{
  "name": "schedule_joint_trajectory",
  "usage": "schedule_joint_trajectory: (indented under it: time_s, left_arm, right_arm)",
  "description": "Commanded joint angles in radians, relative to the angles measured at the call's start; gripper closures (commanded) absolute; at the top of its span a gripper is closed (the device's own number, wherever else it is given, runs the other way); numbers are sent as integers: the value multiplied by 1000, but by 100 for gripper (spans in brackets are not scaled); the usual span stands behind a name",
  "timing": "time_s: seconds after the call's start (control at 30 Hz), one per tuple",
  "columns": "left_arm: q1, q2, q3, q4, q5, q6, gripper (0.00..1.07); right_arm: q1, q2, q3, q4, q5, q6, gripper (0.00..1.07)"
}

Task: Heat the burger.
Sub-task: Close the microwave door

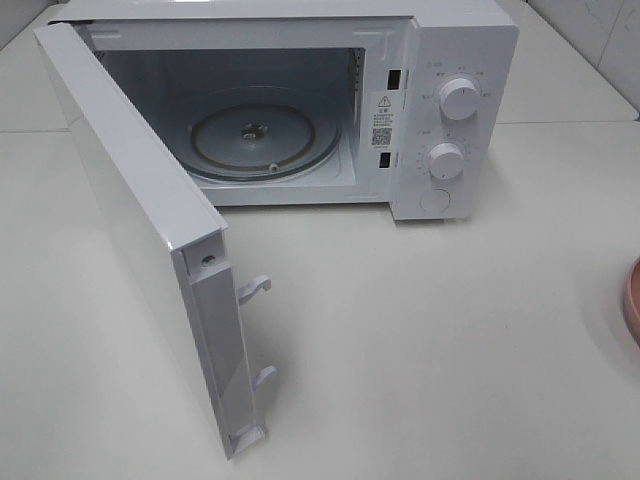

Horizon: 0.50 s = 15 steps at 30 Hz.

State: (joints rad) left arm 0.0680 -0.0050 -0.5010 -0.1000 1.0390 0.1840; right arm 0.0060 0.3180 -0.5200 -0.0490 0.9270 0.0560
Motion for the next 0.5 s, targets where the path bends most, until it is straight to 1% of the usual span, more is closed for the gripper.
schedule_joint_trajectory:
  time_s: [0.03,0.07,0.17,0.33,0.37,0.4,0.47,0.5]
  left_arm:
    - [0,-21,3,-6,-3,-3,6]
    - [0,-21,3,-6,-3,-3,6]
    - [0,-21,3,-6,-3,-3,6]
    - [0,-21,3,-6,-3,-3,6]
    - [0,-21,3,-6,-3,-3,6]
    - [0,-21,3,-6,-3,-3,6]
    - [0,-21,3,-6,-3,-3,6]
    - [0,-21,3,-6,-3,-3,6]
  right_arm:
    - [-5,-63,13,-15,20,-17,31]
    - [-5,-103,18,-26,23,-21,31]
    - [-2,-151,29,-43,35,-28,31]
    - [-2,-205,30,-34,34,-56,31]
    - [-2,-245,30,-34,34,-64,31]
    - [-2,-245,30,-34,34,-64,31]
    - [-2,-326,30,-34,34,-66,31]
    - [-2,-326,30,-34,34,-66,31]
